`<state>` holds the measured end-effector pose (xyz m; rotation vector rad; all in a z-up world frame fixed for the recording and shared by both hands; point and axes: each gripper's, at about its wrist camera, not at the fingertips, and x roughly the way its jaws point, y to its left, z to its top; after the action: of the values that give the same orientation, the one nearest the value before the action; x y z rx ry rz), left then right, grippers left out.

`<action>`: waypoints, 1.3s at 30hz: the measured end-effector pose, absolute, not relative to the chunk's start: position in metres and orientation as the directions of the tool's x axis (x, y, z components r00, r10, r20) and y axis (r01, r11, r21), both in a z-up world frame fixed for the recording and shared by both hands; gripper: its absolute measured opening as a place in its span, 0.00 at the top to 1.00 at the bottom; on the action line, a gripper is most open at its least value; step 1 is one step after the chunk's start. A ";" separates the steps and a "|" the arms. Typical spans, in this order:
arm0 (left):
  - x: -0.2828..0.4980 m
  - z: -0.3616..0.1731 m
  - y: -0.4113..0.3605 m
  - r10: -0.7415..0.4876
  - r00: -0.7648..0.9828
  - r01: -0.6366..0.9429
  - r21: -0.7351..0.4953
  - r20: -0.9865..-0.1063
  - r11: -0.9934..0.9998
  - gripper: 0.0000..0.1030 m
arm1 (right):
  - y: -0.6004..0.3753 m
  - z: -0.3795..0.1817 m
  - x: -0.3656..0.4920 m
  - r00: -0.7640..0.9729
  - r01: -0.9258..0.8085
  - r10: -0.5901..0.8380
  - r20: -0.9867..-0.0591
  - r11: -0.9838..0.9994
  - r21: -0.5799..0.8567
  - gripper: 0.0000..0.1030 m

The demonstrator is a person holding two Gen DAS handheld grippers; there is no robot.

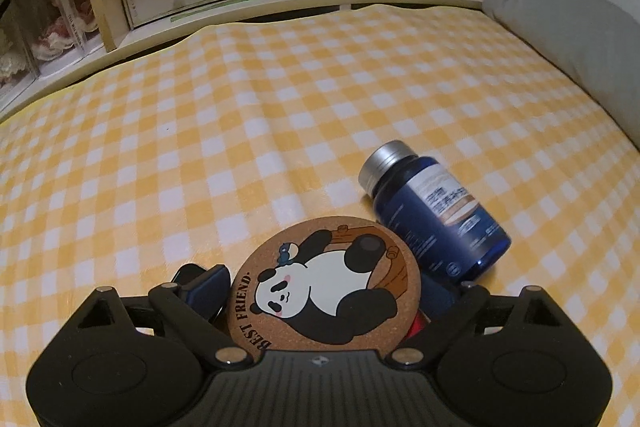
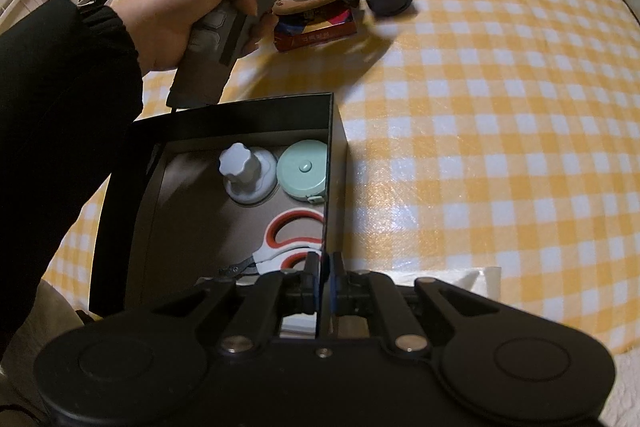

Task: Organize rigid objects
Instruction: 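Close the left tool on the panda coaster edge and lift it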

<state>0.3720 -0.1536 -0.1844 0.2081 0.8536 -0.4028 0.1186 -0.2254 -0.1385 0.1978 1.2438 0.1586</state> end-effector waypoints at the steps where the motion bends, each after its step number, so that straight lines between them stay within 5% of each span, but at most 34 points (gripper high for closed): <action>1: 0.371 -0.183 -0.152 -0.282 0.586 0.435 0.001 -0.760 0.900 0.21 | -0.225 -0.139 0.118 0.315 -0.013 0.226 -0.922 0.972 0.233 0.94; 5: 0.361 -0.168 -0.152 -0.299 0.585 0.467 0.012 -0.754 0.884 0.42 | -0.225 -0.138 0.118 0.315 -0.011 0.225 -0.922 0.972 0.234 0.94; 9: 0.351 -0.162 -0.146 -0.328 0.562 0.499 -0.005 -0.759 0.866 0.42 | -0.223 -0.139 0.118 0.316 -0.015 0.222 -0.922 0.973 0.229 0.94; 13: 0.350 -0.163 -0.129 -0.417 0.457 0.525 -0.140 -0.785 0.839 0.14 | -0.223 -0.138 0.116 0.318 -0.017 0.222 -0.922 0.973 0.229 0.94; 17: 0.350 -0.160 -0.114 -0.422 0.497 0.507 -0.141 -0.758 0.851 0.04 | -0.224 -0.137 0.115 0.319 -0.017 0.223 -0.921 0.973 0.230 0.94; 24: 0.375 -0.165 -0.110 -0.369 0.536 0.373 -0.179 -0.760 0.910 0.01 | -0.223 -0.136 0.116 0.318 -0.020 0.219 -0.923 0.974 0.224 0.94; 34: 0.379 -0.184 -0.144 -0.265 0.540 0.386 -0.045 -0.799 0.921 0.00 | -0.224 -0.136 0.117 0.315 -0.018 0.222 -0.923 0.974 0.228 0.94; 39: 0.378 -0.183 -0.139 -0.268 0.554 0.348 -0.073 -0.789 0.934 0.04 | -0.223 -0.137 0.117 0.315 -0.018 0.219 -0.923 0.974 0.225 0.94</action>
<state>0.3784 -0.1391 -0.1831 0.0957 0.9145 -0.3648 0.1169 -0.2226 -0.1371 0.1851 1.2427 0.1579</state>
